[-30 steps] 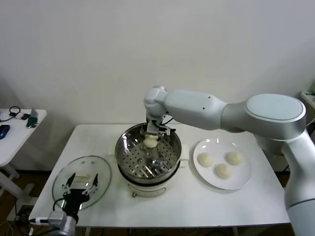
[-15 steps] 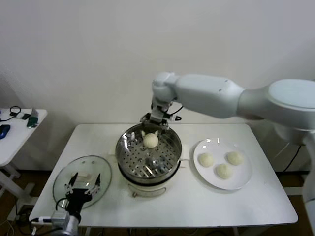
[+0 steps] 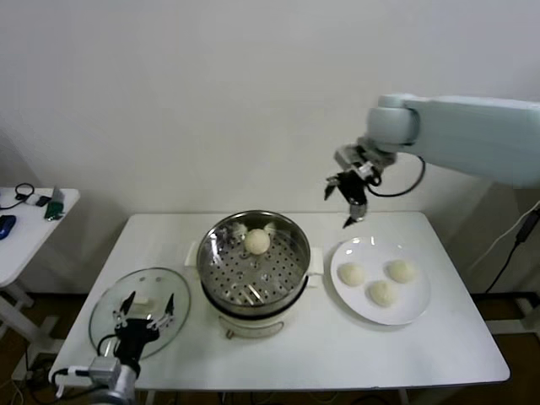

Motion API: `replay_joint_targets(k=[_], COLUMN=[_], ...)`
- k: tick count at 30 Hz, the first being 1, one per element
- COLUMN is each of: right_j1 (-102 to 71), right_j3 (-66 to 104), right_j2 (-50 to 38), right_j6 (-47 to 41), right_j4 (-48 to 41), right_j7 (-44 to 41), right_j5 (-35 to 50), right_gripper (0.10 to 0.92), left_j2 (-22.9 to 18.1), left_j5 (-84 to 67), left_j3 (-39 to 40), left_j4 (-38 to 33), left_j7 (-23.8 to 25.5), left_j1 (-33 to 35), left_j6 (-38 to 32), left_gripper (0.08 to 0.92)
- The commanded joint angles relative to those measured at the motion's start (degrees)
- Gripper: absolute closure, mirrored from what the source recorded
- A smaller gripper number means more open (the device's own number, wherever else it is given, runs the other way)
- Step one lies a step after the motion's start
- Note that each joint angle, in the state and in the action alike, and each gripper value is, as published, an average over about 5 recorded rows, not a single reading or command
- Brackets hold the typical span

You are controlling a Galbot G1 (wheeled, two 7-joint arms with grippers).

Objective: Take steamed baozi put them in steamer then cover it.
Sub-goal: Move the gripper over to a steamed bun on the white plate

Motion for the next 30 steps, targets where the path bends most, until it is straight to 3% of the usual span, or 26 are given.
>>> replay_joint_targets(k=[1, 9, 30], right_j1=[-10.1, -21.4, -33.3], right_j3=[1.8, 9.5, 16.2], right_j2=[-9.2, -4.1, 2.7], right_j6=[-13.0, -12.8, -10.5], right_j4=[3.6, -4.6, -17.3], right_j7=[6.6, 7.3, 6.8], right_j5=[0.2, -6.4, -12.3], right_gripper=[0.203, 0.203, 0.203], left_j2=[0.3, -0.5, -1.1], left_j5=[-0.6, -0.8, -0.7], left_j3=[-0.3, -0.6, -0.5], left_j4=[0.6, 0.6, 1.5], left_j7=[0.0, -0.1, -0.2], left_j1=[-0.3, -0.4, 0.5], left_j6=[-0.1, 0.1, -0.6], left_gripper=[0.177, 0.177, 0.177])
